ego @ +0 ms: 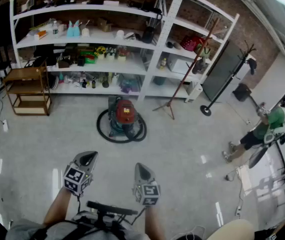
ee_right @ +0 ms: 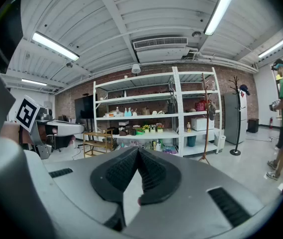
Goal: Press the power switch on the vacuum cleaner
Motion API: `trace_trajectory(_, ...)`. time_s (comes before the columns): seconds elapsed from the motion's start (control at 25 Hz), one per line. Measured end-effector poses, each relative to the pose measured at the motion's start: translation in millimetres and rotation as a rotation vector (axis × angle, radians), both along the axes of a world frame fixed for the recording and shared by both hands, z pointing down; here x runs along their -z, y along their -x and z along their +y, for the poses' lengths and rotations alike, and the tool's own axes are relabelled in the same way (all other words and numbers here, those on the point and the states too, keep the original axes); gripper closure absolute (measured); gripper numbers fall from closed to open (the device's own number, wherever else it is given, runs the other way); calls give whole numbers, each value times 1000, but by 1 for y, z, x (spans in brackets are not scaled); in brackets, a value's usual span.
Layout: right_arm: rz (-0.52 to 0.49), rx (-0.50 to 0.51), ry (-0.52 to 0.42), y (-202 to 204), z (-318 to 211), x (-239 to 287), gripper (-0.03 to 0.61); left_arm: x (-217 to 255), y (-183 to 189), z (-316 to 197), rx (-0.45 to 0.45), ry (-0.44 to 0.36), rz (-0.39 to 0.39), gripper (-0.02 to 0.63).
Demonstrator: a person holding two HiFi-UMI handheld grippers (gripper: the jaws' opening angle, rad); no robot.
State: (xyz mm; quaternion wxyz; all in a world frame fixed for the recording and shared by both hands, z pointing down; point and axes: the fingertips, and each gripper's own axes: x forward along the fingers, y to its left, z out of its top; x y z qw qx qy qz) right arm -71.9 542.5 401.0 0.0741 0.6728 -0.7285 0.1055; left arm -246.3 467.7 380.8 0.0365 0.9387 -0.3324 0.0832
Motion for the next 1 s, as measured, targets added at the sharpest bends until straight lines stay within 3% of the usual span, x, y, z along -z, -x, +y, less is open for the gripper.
trace_trajectory(0.56,-32,29,-12,-5,-7,-1,566,-7,-10,-9,10,8,-5,604)
trace_trajectory(1.0,-4,61,-18,-34,-6,-10,566,-15,-38,-1,38,19,8,604)
